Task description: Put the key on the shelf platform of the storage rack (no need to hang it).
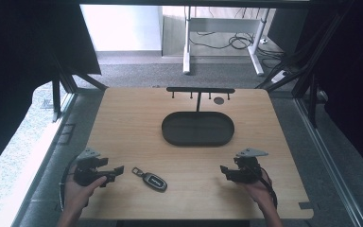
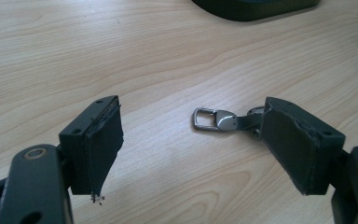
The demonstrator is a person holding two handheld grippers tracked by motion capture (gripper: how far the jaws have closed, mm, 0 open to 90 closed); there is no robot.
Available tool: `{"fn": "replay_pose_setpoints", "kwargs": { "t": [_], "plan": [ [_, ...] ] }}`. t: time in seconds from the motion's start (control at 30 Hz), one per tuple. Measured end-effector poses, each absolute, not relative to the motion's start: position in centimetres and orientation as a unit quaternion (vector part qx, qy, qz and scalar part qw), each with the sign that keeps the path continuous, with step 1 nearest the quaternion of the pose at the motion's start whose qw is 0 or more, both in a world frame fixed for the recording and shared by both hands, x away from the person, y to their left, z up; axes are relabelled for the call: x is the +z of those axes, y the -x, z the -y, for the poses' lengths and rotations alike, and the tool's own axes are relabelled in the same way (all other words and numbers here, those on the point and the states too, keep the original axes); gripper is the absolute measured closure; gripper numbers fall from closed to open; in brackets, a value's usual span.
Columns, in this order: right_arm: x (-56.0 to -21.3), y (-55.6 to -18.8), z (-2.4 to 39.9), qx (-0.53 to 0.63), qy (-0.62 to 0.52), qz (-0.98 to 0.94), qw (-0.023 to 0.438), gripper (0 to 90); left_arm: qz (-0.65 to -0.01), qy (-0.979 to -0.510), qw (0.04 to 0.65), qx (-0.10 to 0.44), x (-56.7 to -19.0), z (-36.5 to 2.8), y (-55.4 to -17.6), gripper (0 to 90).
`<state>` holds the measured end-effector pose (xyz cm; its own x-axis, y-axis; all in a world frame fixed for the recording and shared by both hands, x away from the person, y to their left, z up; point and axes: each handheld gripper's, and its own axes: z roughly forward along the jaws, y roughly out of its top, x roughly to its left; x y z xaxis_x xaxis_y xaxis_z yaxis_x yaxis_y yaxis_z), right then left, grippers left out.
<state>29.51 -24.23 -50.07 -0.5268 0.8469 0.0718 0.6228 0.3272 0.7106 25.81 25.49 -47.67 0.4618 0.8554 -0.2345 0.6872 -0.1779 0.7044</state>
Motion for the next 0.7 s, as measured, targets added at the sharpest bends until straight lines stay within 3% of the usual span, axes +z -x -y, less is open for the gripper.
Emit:
{"fn": "replay_pose_setpoints", "kwargs": {
  "t": [0.7],
  "plan": [
    [-45.0,-29.8,19.7,0.307,-0.376,-0.863,0.139,33.2,-0.506,-0.760,0.394,0.105,-47.6,-25.6,-25.8,21.4]
  ]
}}
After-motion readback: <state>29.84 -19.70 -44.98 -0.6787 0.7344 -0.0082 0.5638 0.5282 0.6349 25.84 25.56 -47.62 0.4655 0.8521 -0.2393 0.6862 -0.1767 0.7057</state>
